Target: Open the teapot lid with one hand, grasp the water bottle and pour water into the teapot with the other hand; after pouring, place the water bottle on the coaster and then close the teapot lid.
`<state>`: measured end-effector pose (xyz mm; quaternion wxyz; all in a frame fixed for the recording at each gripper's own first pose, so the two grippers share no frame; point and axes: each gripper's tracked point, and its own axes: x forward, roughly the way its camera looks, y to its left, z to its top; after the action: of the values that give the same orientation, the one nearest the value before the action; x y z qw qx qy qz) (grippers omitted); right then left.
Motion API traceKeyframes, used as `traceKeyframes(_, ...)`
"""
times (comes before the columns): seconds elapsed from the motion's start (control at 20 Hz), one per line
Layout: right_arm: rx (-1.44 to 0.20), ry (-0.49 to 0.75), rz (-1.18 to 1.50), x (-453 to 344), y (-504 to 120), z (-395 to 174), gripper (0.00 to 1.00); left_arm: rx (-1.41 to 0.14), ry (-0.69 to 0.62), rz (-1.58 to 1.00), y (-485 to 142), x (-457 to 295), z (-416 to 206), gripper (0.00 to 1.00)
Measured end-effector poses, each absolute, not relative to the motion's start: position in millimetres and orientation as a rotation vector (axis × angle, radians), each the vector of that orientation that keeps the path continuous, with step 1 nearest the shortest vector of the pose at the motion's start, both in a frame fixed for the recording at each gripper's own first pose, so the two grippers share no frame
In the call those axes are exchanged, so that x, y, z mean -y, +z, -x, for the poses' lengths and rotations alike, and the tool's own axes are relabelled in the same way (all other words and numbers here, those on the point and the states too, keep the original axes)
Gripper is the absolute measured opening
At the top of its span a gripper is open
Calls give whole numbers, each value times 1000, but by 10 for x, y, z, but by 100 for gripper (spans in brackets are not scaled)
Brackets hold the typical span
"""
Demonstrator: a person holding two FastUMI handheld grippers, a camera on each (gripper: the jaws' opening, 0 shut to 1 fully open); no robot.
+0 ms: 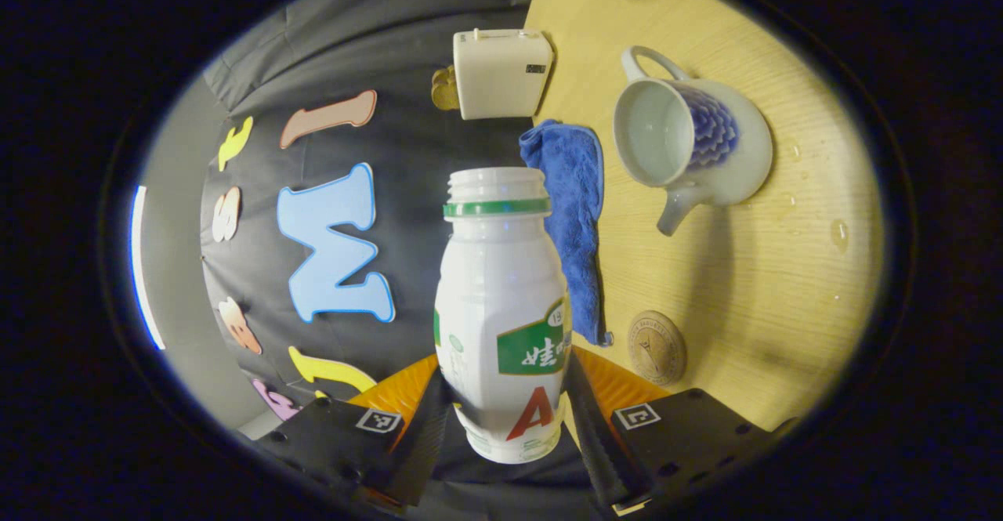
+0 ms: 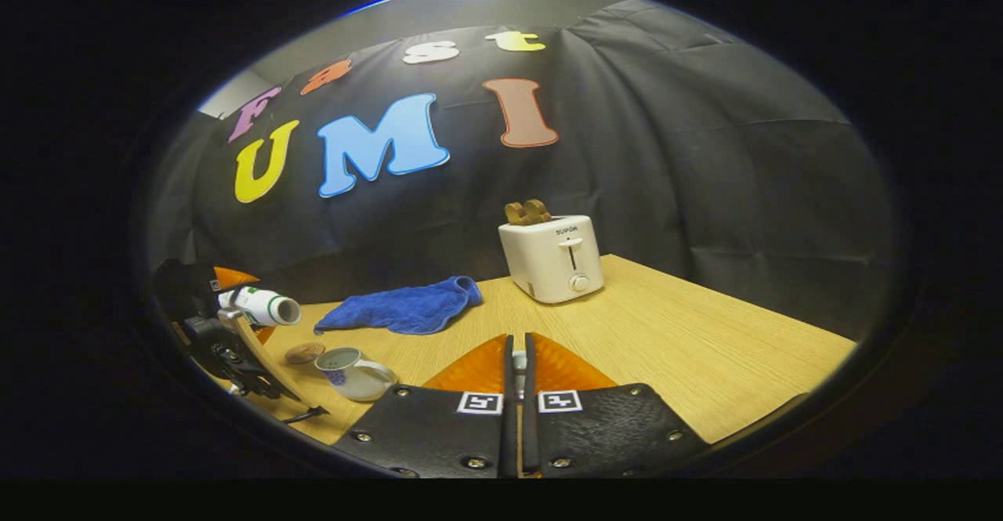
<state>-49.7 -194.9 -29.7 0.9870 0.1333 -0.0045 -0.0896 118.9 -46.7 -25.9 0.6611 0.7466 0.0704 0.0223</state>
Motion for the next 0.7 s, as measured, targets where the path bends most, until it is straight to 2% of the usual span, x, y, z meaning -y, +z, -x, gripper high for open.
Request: traceKeyframes(0.7,7,-173,-275,1935,-295,507,2,-148,56,-1769,-189,516,-1185,89)
